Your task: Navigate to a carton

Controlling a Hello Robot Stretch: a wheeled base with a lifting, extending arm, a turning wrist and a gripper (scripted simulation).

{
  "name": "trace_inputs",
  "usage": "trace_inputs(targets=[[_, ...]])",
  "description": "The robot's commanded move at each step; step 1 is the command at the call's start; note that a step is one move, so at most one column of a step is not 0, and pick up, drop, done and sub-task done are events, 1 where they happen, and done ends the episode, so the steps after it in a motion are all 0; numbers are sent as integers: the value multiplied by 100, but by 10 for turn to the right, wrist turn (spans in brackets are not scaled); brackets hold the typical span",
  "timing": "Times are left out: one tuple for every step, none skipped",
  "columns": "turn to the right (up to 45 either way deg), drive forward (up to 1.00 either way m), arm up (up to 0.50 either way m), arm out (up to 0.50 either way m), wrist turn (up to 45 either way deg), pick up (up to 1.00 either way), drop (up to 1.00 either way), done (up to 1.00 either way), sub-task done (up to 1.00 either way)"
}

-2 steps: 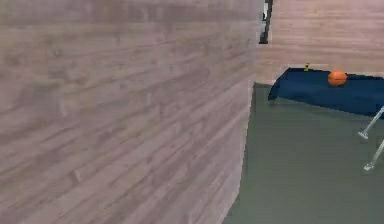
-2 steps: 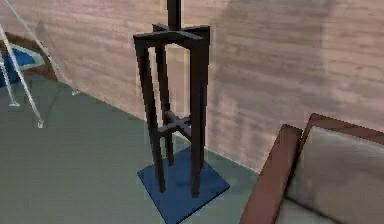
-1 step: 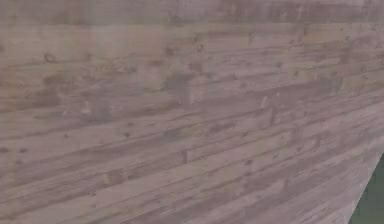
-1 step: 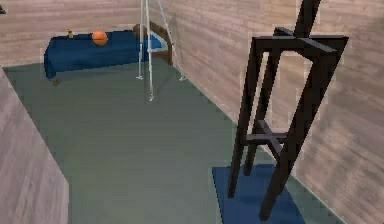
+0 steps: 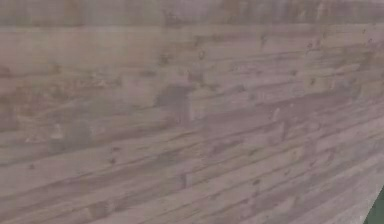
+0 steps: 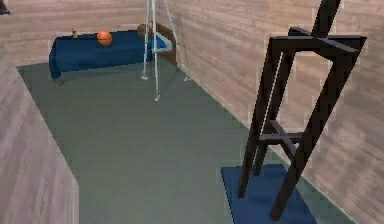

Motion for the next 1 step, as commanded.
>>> trace_inputs(targets=[[450,0,0,0,0,0,0,0,0]])
